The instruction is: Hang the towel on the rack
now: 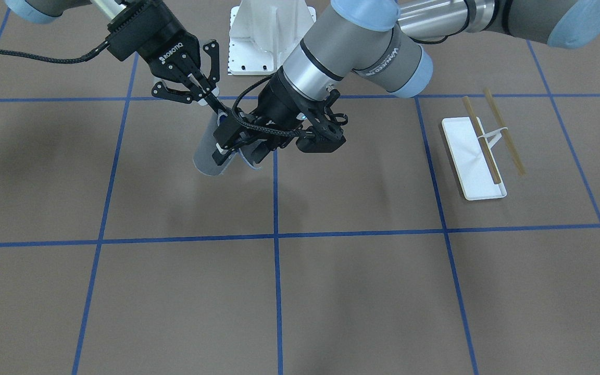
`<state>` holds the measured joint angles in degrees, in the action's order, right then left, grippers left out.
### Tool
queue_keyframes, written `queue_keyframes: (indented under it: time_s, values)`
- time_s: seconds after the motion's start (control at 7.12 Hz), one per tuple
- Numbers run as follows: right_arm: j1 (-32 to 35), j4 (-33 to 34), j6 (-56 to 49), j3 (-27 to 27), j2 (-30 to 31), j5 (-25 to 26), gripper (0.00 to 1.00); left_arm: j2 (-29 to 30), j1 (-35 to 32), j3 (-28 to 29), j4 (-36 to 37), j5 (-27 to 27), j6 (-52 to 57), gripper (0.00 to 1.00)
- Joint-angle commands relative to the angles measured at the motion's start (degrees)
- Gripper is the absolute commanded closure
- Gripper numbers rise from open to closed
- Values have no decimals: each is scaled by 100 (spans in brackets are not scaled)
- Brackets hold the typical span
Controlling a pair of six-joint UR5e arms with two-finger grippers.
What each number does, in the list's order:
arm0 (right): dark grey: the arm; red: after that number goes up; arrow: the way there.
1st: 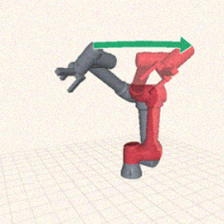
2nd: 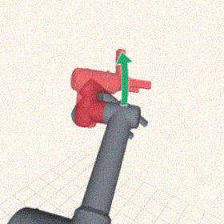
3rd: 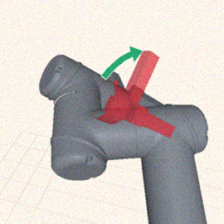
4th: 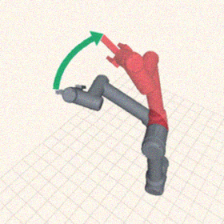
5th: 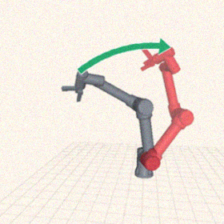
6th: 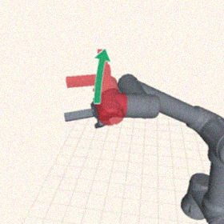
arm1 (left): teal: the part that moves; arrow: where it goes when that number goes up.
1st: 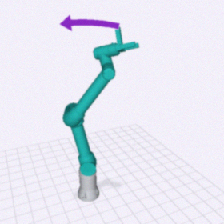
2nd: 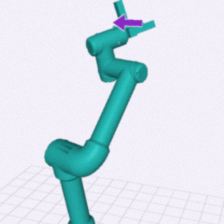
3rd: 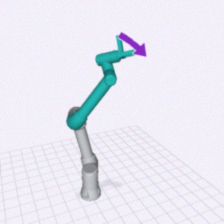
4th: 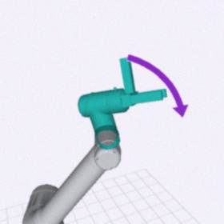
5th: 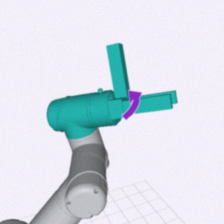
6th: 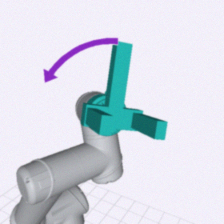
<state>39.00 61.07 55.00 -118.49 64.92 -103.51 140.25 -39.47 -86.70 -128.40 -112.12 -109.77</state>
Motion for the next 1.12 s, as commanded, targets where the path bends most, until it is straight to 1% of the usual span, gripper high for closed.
queue_keyframes:
  time_s: [0.0, 0.28, 0.42, 0.56, 0.7, 0.98]
  values:
    - [2, 10, -7, -34, 47, 7, 100, -6, 44, -4, 8, -12, -9, 16]
    - [-7, 10, -7, -34, 91, 7, 100, 3, 53, -100, 17, -55, -9, 20]
    - [-7, 1, -7, -34, 91, 7, 100, 3, 53, -136, 17, -64, 0, 31]
    - [-7, 10, -7, -34, 100, 7, 100, 11, 53, -154, 17, -64, 8, 45]
    - [-7, 10, -7, -34, 91, 7, 100, 20, 62, -154, 26, -64, 8, 48]
    - [-7, 1, -7, -42, 91, 7, 100, 11, 141, -154, 35, -64, 17, 49]
